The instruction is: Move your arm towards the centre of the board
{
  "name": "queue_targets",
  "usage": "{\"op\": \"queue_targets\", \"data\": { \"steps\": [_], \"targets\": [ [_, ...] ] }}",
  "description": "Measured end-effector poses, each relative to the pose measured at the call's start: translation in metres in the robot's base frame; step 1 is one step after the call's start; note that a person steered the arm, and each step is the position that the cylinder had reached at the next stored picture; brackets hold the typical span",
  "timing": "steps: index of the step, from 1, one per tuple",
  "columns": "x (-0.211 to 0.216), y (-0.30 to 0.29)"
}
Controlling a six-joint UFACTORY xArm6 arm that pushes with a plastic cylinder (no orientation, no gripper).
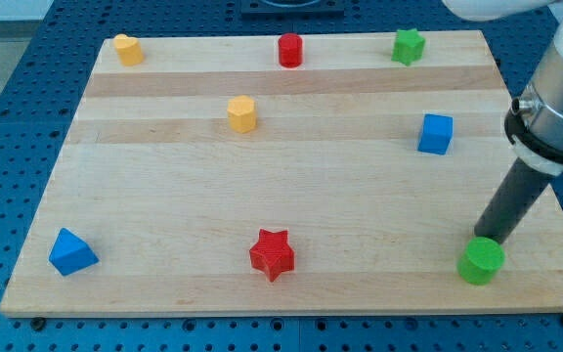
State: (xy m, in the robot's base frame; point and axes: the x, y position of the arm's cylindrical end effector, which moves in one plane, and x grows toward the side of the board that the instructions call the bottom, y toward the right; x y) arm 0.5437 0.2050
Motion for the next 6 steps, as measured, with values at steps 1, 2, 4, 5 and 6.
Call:
{"op": "queue_targets", "data": {
  "steps": [1, 2, 4, 5, 6],
  "targets": [
    [-0.032, -0.036],
    [-0.040, -0.046],
    [-0.045, -0.063],
    [-0.054, -0.101],
    [-0.072, -0.140]
  ]
}}
